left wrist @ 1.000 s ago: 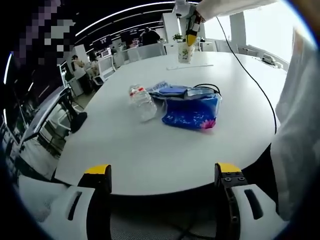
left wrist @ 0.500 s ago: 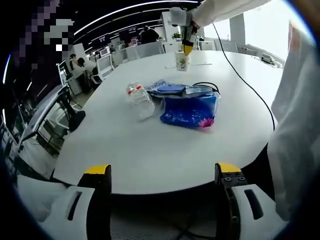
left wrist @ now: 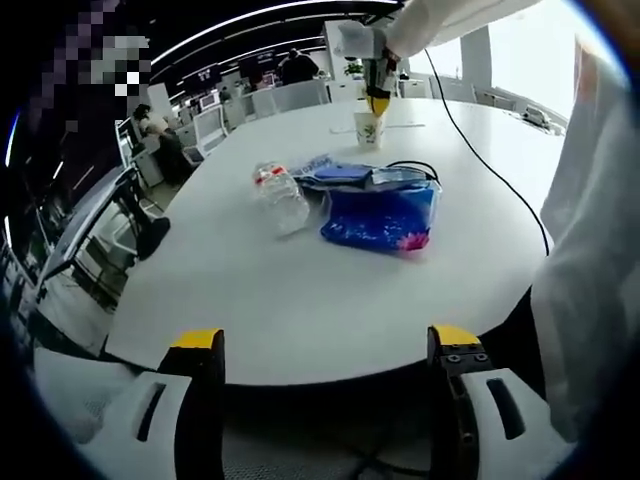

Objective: Arrange the tabletop items into an orderly group along one side of the table until the central work area is clear of visible clutter.

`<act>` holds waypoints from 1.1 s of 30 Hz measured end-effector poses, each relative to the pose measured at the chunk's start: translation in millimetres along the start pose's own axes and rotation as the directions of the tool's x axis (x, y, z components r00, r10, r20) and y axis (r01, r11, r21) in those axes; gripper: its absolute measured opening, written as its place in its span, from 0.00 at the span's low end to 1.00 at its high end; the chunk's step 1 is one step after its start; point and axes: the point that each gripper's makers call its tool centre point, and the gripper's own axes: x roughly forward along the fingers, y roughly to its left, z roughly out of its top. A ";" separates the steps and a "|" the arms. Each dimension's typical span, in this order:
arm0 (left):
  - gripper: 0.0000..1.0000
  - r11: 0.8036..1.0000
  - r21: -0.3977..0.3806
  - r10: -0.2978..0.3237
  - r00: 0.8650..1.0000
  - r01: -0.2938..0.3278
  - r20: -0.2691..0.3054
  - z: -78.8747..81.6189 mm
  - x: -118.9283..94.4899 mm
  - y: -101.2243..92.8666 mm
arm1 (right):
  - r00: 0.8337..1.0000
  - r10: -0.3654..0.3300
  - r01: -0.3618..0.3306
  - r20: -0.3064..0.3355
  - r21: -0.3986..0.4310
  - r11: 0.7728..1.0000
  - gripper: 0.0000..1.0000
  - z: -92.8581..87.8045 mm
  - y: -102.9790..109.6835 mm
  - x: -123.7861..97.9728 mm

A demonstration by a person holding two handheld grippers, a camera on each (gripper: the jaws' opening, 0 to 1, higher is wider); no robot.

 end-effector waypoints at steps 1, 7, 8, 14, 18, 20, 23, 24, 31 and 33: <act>0.85 1.000 0.001 0.000 1.000 0.000 -0.002 -0.4 0.2 -0.1 | 1.000 0.002 -0.002 -0.004 0.005 1.000 0.00 -1.2 1.6 1.9; 0.88 1.000 0.020 -0.005 1.000 0.005 -0.005 -0.8 1.5 -2.6 | 1.000 0.011 -0.011 0.004 -0.002 1.000 0.00 2.7 5.1 1.4; 0.88 1.000 0.022 -0.005 1.000 0.005 -0.008 -1.3 1.7 -2.5 | 1.000 0.009 -0.009 0.003 -0.010 1.000 0.00 2.8 4.3 1.2; 0.87 1.000 0.020 -0.004 1.000 0.005 -0.019 -4.7 3.2 -1.7 | 0.999 0.036 -0.037 0.008 0.027 0.999 0.00 4.0 6.5 1.7; 0.87 0.999 0.040 -0.002 0.999 0.003 -0.035 -8.1 3.7 -1.8 | 0.999 0.030 -0.031 0.021 0.059 0.998 0.13 5.0 5.9 2.7; 0.87 0.999 0.035 -0.003 0.999 0.004 -0.032 -7.2 3.8 -1.7 | 0.999 0.021 -0.023 0.043 0.062 0.998 0.22 7.6 5.7 0.7; 0.87 0.999 0.036 -0.003 0.999 0.005 -0.038 -8.6 4.1 -2.2 | 0.998 0.007 -0.012 0.066 0.072 0.997 0.27 9.6 3.1 -3.1; 0.87 0.999 0.039 -0.005 0.999 0.007 -0.038 -8.5 4.3 -2.9 | 0.997 0.004 -0.010 0.075 0.073 0.997 0.27 10.1 2.3 -4.9; 0.86 0.999 0.042 -0.005 0.999 0.007 -0.036 -8.5 4.6 -3.2 | 0.993 -0.017 0.003 0.120 0.118 0.993 0.37 8.3 -2.1 -13.7; 0.86 0.999 0.039 -0.006 0.999 0.007 -0.036 -8.6 4.7 -3.4 | 0.989 -0.030 0.010 0.144 0.141 0.990 0.39 7.0 -3.0 -17.9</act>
